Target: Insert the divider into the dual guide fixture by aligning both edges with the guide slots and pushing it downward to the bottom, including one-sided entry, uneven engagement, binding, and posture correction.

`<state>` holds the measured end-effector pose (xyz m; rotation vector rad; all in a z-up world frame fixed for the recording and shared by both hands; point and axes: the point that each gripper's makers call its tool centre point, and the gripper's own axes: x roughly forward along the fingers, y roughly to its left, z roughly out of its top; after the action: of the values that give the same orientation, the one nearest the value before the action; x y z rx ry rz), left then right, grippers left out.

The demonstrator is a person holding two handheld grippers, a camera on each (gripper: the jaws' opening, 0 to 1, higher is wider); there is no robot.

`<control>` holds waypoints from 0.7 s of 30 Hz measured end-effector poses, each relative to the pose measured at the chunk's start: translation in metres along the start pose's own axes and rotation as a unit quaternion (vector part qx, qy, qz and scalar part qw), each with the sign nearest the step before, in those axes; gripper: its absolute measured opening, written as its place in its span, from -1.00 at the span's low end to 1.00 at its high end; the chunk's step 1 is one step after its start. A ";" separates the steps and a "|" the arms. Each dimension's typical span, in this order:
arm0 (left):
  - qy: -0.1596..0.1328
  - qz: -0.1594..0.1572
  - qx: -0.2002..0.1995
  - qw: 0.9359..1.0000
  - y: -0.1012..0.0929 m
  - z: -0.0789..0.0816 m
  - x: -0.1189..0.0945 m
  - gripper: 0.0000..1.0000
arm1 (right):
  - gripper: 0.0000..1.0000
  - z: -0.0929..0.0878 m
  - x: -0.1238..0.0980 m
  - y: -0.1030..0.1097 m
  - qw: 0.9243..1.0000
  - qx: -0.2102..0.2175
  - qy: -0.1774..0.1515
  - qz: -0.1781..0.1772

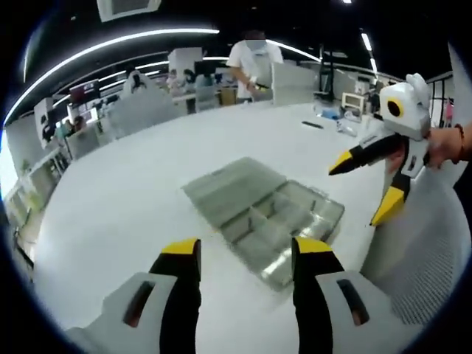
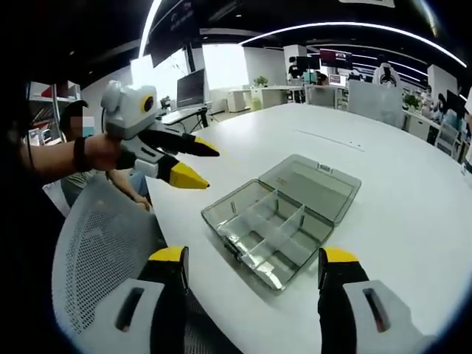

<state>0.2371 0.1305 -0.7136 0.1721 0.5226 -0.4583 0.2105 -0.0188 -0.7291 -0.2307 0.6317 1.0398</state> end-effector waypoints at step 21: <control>0.058 0.079 -0.091 0.991 0.050 -0.056 -0.015 0.01 | 0.38 0.001 0.003 0.001 1.000 0.005 0.001 0.003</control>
<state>0.2239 0.1958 -0.7515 0.0647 0.6574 -0.2449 0.2115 -0.0154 -0.7298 -0.2208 0.6389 1.0422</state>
